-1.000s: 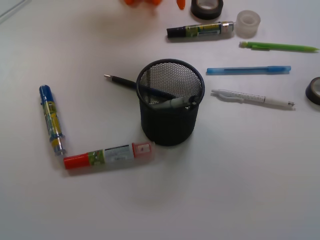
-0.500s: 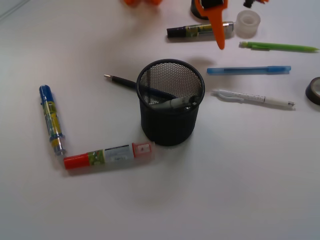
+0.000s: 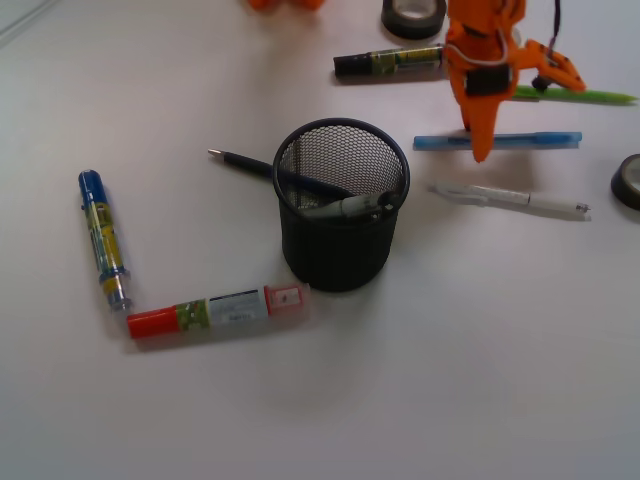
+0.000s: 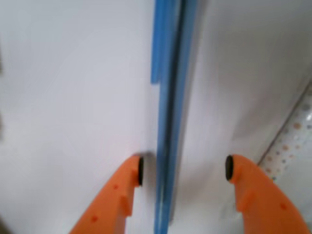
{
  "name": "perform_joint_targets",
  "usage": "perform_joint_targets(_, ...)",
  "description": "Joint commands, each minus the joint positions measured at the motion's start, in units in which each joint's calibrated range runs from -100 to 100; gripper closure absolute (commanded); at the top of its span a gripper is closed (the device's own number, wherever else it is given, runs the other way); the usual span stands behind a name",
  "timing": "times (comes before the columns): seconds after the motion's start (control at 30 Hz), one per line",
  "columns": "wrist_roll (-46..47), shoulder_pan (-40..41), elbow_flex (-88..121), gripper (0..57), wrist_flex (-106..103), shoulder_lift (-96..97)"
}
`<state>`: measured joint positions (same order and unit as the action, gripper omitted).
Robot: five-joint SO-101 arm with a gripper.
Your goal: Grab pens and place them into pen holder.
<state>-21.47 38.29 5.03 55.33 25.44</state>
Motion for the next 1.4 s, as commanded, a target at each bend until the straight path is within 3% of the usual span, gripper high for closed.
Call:
perform_joint_targets(0.0, 0.3, -1.1, -11.6, 41.9, 6.3, 8.2)
perform_joint_targets(0.17, 0.3, -1.4, -23.7, 57.5, 13.9, 20.7)
perform_joint_targets(0.53, -2.2, -5.7, -58.7, 57.2, 33.8, 17.4)
perform_joint_targets(0.73, -2.8, -9.7, -64.6, 57.2, 25.2, 4.2)
perform_joint_targets(0.97, -4.9, -13.6, -39.5, 57.2, 0.7, -15.7)
perform_joint_targets(1.37, -12.7, -20.5, 31.8, 57.2, -63.9, -43.8)
